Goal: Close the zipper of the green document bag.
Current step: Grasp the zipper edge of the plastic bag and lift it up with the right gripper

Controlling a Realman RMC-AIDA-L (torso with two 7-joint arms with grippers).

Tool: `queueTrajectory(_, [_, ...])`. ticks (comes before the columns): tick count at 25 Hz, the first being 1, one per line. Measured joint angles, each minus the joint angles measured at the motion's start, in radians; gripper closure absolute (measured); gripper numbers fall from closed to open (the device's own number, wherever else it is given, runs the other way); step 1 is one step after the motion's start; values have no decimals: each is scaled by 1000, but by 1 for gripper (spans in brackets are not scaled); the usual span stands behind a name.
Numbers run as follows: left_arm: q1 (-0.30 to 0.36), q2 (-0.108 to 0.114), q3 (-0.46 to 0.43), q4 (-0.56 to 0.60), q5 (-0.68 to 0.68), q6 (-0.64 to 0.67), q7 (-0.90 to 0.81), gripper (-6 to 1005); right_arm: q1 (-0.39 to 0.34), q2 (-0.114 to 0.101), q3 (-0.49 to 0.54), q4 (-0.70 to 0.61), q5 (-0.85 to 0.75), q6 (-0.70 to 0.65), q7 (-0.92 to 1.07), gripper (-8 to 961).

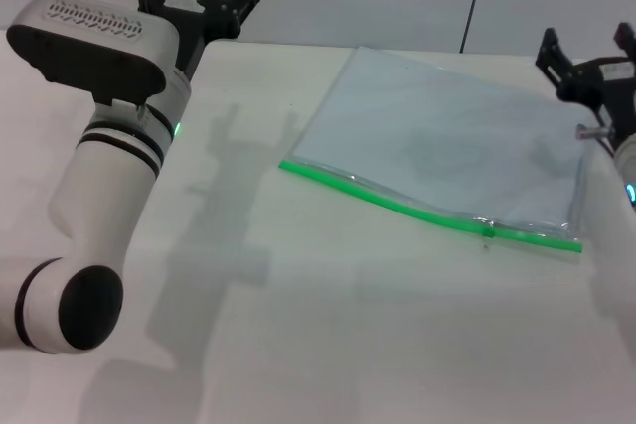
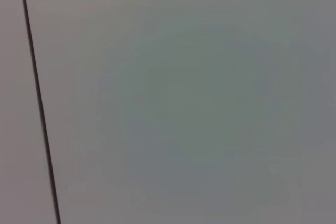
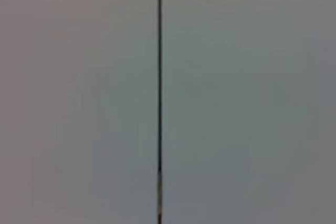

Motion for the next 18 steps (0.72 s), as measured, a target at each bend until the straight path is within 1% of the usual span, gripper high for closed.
queueTrajectory(3, [4, 2, -2, 1, 0, -15, 0, 120, -1, -4, -3, -4, -6, -40, -3, 46])
queueTrajectory(7, [9, 3, -6, 4, 0, -18, 5, 121, -20, -10, -7, -6, -15, -48, -3, 46])
queueTrajectory(12, [10, 3, -7, 15, 0, -18, 2, 121, -22, -10, -9, -4, -28, -46, -4, 46])
queueTrajectory(15, [11, 5, -6, 15, 0, -26, 3, 121, -24, -10, -9, -10, -59, -77, -10, 46])
queueTrajectory(17, [13, 6, -7, 15, 0, -41, 6, 121, -32, -17, -9, -27, -82, -128, -19, 47])
queueTrajectory(18, [14, 6, -7, 15, 0, -47, 7, 121, -46, -29, -10, -55, -98, -170, -28, 47])
